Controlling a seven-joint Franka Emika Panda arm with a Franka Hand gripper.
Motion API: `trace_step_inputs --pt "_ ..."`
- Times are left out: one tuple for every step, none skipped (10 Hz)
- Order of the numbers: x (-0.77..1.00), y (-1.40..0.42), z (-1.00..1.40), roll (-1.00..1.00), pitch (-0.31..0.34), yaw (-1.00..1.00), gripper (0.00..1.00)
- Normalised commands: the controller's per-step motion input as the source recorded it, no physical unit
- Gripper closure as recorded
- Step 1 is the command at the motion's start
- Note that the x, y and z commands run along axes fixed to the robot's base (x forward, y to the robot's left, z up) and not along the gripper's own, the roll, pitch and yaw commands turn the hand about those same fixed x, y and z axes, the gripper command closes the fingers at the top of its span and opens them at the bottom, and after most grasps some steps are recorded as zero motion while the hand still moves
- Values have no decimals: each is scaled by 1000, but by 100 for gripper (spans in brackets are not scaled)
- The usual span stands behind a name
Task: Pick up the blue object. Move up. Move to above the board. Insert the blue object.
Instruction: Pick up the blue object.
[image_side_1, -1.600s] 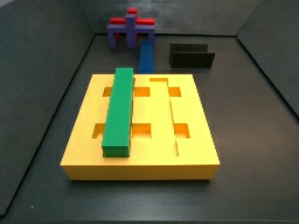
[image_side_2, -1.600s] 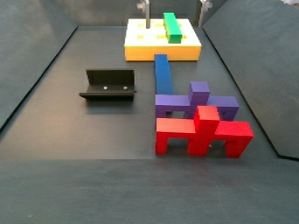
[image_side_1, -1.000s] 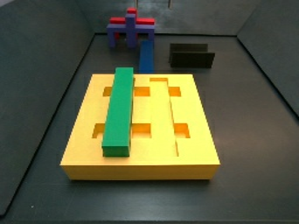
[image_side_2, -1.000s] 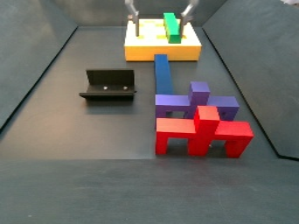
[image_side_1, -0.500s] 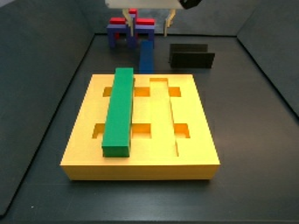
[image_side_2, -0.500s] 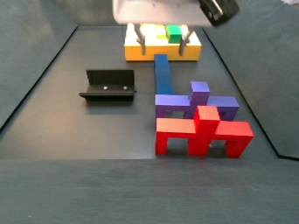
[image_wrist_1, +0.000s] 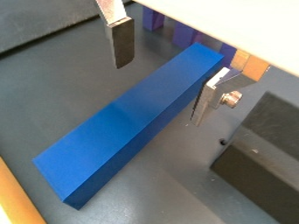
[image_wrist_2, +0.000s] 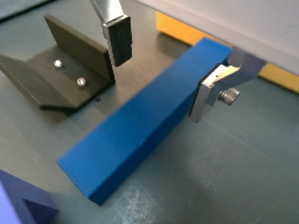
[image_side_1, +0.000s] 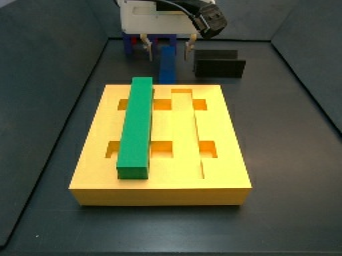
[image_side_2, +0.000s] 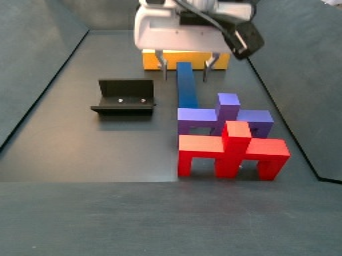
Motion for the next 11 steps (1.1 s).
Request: trace_step_inputs --pt "-149 0 -266 0 -61 0 0" --pt "0 -97 -311 0 -96 0 0" --pt "0 -26 -386 0 -110 0 0" --pt "0 -34 -334 0 -130 0 0" --pt "0 0 -366 0 -131 0 0" --pt "0 -20 -223 0 -110 0 0" --pt "-11 0 0 0 0 6 0" --pt "-14 0 0 17 0 -20 0" --pt "0 46 -97 47 6 0 0" --pt "0 9 -137 0 0 0 0" --pt "0 0 0 0 0 0 0"
